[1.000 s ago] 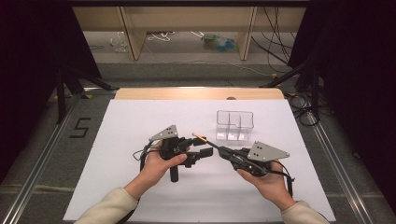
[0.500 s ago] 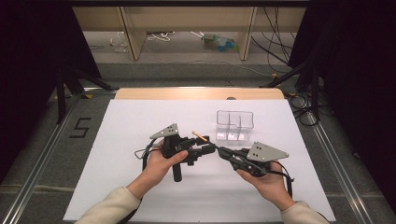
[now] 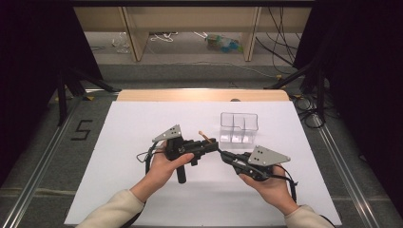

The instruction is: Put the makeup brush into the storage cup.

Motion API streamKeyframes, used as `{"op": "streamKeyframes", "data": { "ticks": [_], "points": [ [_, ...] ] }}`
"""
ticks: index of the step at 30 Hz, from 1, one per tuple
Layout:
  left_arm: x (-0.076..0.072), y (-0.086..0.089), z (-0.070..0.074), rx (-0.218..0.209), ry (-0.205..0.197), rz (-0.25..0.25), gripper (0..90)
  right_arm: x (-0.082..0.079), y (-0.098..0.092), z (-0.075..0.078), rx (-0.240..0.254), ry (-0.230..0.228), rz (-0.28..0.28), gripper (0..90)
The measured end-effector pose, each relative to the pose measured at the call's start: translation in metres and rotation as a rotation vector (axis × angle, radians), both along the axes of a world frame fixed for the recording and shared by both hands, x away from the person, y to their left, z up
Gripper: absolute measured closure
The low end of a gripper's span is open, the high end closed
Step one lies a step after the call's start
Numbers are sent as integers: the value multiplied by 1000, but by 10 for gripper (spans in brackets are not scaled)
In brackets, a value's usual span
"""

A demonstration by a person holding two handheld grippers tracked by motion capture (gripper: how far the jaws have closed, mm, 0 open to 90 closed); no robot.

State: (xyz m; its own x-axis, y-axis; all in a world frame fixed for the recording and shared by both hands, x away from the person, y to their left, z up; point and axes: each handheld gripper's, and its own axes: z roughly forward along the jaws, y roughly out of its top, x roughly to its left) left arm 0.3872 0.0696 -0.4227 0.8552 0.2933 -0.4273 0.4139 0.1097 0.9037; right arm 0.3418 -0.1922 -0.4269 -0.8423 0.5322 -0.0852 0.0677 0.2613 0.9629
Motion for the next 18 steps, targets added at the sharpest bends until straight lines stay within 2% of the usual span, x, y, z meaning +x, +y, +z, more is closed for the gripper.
{"op": "streamKeyframes", "data": {
  "ticks": [1,2,7,8,9,11,12,13,14,15,18],
  "points": [
    [0,-1,1,3,-14,-8,760,0,1,-1,8,6,13,846],
    [-1,-1,1,7,-21,-11,772,0,1,-1,-5,6,15,846],
    [-7,-6,6,37,-37,-10,817,0,2,-3,-27,4,-1,835],
    [-7,-8,7,47,-69,-18,831,0,2,-3,-37,7,-7,809],
    [-10,-9,9,75,-72,2,832,1,3,-4,-40,17,2,777],
    [-12,-10,12,112,-105,18,833,1,4,-5,-53,30,11,680],
    [-13,-11,13,131,-122,33,833,1,6,-6,-62,34,-4,626],
    [-13,-10,15,167,-156,41,833,1,6,-7,-69,53,0,586],
    [-14,-10,16,186,-159,59,833,1,7,-7,-66,58,-6,556],
    [-15,-10,17,195,-161,64,833,2,7,-7,-85,72,-3,530],
    [-17,-10,19,252,-186,90,833,3,7,-7,-98,77,-17,465]
  ]
}}
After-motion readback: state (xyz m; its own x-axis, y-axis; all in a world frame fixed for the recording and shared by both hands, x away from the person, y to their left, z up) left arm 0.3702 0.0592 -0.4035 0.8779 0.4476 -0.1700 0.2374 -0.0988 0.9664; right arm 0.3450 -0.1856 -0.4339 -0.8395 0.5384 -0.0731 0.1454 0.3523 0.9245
